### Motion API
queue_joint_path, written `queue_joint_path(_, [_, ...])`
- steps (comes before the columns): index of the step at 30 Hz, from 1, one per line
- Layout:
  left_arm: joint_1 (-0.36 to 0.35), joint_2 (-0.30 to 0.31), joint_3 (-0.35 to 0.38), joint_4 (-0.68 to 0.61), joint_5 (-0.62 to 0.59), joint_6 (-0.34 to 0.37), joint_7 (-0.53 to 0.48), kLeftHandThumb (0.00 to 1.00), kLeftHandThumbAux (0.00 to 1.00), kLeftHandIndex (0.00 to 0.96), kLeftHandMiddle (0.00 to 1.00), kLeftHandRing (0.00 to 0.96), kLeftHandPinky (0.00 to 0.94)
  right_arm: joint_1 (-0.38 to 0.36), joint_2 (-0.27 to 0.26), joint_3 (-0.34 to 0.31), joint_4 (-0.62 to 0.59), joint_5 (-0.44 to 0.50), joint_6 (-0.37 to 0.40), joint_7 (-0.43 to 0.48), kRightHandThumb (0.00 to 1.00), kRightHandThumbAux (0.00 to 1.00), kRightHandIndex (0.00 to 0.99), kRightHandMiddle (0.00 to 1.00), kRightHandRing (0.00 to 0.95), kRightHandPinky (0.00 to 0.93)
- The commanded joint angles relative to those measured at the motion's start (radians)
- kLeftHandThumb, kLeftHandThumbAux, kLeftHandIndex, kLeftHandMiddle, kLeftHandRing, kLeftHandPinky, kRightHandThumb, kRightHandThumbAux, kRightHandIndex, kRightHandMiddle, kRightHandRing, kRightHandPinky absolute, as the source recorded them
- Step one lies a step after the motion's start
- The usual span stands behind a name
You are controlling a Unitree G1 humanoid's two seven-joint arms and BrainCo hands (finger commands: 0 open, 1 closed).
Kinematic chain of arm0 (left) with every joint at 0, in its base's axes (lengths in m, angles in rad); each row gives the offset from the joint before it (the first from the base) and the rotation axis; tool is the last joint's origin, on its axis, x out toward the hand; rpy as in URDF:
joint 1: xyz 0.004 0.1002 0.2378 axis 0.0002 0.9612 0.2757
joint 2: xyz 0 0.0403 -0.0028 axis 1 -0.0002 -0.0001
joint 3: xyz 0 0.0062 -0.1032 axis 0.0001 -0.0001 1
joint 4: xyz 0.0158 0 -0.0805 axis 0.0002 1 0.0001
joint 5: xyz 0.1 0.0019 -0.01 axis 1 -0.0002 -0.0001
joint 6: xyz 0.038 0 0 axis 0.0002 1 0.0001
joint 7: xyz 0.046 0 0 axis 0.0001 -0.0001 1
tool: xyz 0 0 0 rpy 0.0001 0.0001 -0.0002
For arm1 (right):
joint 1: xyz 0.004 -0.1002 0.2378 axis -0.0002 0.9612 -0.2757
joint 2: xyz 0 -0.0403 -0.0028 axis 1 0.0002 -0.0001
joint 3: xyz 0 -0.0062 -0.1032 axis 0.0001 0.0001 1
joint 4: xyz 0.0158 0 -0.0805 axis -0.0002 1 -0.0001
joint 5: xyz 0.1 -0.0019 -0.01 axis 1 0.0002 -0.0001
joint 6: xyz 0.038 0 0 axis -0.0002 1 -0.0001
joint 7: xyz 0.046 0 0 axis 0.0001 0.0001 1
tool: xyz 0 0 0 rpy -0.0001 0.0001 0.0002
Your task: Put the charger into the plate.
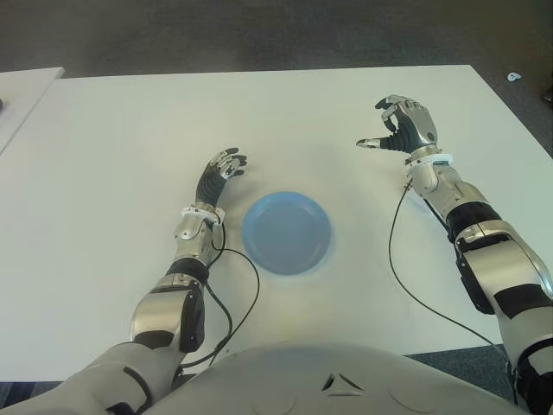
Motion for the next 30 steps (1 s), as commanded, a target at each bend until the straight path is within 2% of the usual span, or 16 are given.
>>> queue_joint_path(1, [0.011, -0.005, -0.005, 0.029, 0.004, 0.022, -0.015, 0.000, 0.521, 0.234, 0.321, 0.303, 0.297, 0.011, 0.000, -0.011, -0.013, 0.003, -0.014, 0.014, 0.999, 0.666, 0.938, 0.975, 0.928, 0.905])
queue_joint_path(6, [0.010, -0.006, -0.004, 0.032, 0.003, 0.014, -0.018, 0.000, 0.523, 0.233, 0.321, 0.304, 0.298, 0.012, -0.012, -0.006, -0.025, -0.013, -0.013, 0.008, 0.988, 0.669, 0.938, 0.978, 0.930, 0.912])
queue_joint_path(9, [0.009, -0.005, -0.005, 0.035, 0.005, 0.009, -0.019, 0.000, 0.525, 0.233, 0.322, 0.305, 0.298, 0.013, -0.037, -0.001, -0.005, -0.020, -0.030, 0.026, 0.966, 0.665, 0.887, 0.931, 0.902, 0.878])
queue_joint_path(10, [0.009, -0.005, -0.005, 0.036, 0.006, 0.007, -0.019, 0.000, 0.526, 0.234, 0.323, 0.305, 0.298, 0.013, -0.044, -0.001, 0.003, -0.021, -0.034, 0.033, 0.927, 0.649, 0.825, 0.899, 0.876, 0.845])
queue_joint_path(12, [0.009, -0.004, -0.007, 0.037, 0.009, 0.003, -0.017, 0.000, 0.527, 0.237, 0.326, 0.307, 0.299, 0.010, -0.055, 0.007, 0.017, -0.031, -0.029, 0.057, 0.819, 0.671, 0.621, 0.810, 0.802, 0.757])
queue_joint_path(15, [0.008, -0.002, -0.009, 0.040, 0.012, 0.005, -0.015, 0.000, 0.528, 0.238, 0.327, 0.307, 0.299, 0.017, -0.073, 0.020, 0.026, -0.049, -0.016, 0.084, 0.757, 0.688, 0.505, 0.734, 0.742, 0.692])
queue_joint_path(16, [0.008, -0.001, -0.009, 0.041, 0.013, 0.008, -0.014, 0.000, 0.528, 0.239, 0.326, 0.306, 0.296, 0.023, -0.082, 0.025, 0.028, -0.056, -0.012, 0.093, 0.668, 0.583, 0.388, 0.582, 0.589, 0.560])
queue_joint_path(17, [0.007, 0.000, -0.010, 0.042, 0.014, 0.011, -0.013, 0.000, 0.528, 0.240, 0.326, 0.305, 0.295, 0.032, -0.095, 0.029, 0.027, -0.063, -0.006, 0.099, 0.610, 0.515, 0.313, 0.484, 0.490, 0.474])
queue_joint_path(18, [0.006, 0.001, -0.010, 0.043, 0.015, 0.015, -0.012, 0.000, 0.528, 0.240, 0.326, 0.304, 0.294, 0.049, -0.113, 0.033, 0.015, -0.072, 0.005, 0.109, 0.583, 0.486, 0.275, 0.431, 0.436, 0.427])
queue_joint_path(19, [0.006, 0.002, -0.010, 0.044, 0.015, 0.018, -0.012, 0.000, 0.530, 0.239, 0.326, 0.304, 0.295, 0.060, -0.125, 0.035, 0.005, -0.077, 0.012, 0.115, 0.533, 0.437, 0.195, 0.322, 0.323, 0.325])
queue_joint_path(21, [0.004, 0.003, -0.009, 0.045, 0.014, 0.022, -0.013, 0.000, 0.533, 0.239, 0.326, 0.305, 0.298, 0.099, -0.155, 0.032, -0.047, -0.086, 0.048, 0.145, 0.465, 0.380, 0.091, 0.169, 0.173, 0.191])
queue_joint_path(23, [0.003, 0.003, -0.008, 0.046, 0.013, 0.024, -0.014, 0.000, 0.535, 0.238, 0.327, 0.306, 0.300, 0.126, -0.170, 0.026, -0.091, -0.087, 0.078, 0.168, 0.434, 0.358, 0.046, 0.097, 0.106, 0.130])
queue_joint_path(26, [0.001, 0.004, -0.005, 0.047, 0.008, 0.031, -0.018, 0.000, 0.541, 0.237, 0.328, 0.307, 0.300, 0.162, -0.179, 0.015, -0.158, -0.090, 0.174, 0.216, 0.381, 0.315, 0.015, 0.031, 0.034, 0.045])
queue_joint_path(30, [-0.002, 0.004, -0.003, 0.044, 0.007, 0.047, -0.011, 0.003, 0.551, 0.242, 0.327, 0.306, 0.295, 0.217, -0.180, -0.009, -0.270, -0.093, 0.356, 0.301, 0.351, 0.258, 0.003, 0.008, 0.008, 0.011])
